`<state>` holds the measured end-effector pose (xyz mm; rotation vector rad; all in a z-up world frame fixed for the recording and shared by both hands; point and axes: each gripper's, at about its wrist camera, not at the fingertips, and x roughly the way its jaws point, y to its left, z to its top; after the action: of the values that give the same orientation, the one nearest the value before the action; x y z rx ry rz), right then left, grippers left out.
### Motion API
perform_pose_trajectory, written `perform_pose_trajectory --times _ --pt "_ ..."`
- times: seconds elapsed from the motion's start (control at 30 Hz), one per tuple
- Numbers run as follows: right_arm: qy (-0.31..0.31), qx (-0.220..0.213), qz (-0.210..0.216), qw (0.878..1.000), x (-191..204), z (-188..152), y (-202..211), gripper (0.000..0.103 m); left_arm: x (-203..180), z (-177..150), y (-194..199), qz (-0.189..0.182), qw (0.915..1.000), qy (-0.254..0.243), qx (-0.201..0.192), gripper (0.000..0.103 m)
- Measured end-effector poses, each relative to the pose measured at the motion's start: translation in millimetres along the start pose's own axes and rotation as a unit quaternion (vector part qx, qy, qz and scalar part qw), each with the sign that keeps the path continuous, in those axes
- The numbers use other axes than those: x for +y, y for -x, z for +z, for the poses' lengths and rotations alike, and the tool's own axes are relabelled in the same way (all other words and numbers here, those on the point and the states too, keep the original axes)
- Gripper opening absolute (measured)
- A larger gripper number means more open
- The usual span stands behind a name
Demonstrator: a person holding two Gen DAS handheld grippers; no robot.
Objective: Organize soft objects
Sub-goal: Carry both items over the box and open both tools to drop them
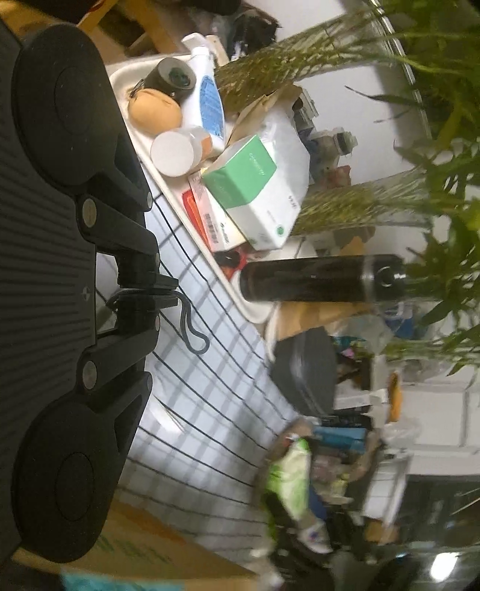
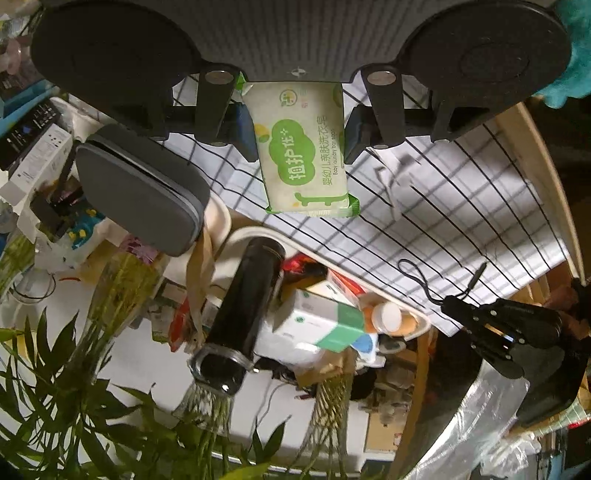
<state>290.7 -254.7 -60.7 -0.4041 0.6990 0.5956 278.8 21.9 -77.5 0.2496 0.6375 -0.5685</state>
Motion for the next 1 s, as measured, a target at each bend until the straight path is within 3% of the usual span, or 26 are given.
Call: perform_pose_trajectory --times 0.33,0.57,0.87,1.0 --pt "-0.008 -0.028 0.023 0.999 18.0 7.0 28.0 0.051 -17.1 22.8 46.4 0.033 0.9968 0.062 -0.037 0.003" --pt "-0.035 -0.055 0.041 0.997 31.9 7.3 56.6 0.051 -43.2 30.9 86.0 0.051 0.9944 0.077 -0.053 0.003" --pt "-0.056 -0.065 0.065 0.994 59.6 -4.1 80.1 0.051 -87.5 27.6 120.7 0.067 0.9937 0.083 -0.034 0.003" --pt "-0.065 -0.071 0.064 0.993 67.6 -8.8 89.1 0.051 -96.4 21.3 134.5 0.049 0.9920 0.112 -0.033 0.003"
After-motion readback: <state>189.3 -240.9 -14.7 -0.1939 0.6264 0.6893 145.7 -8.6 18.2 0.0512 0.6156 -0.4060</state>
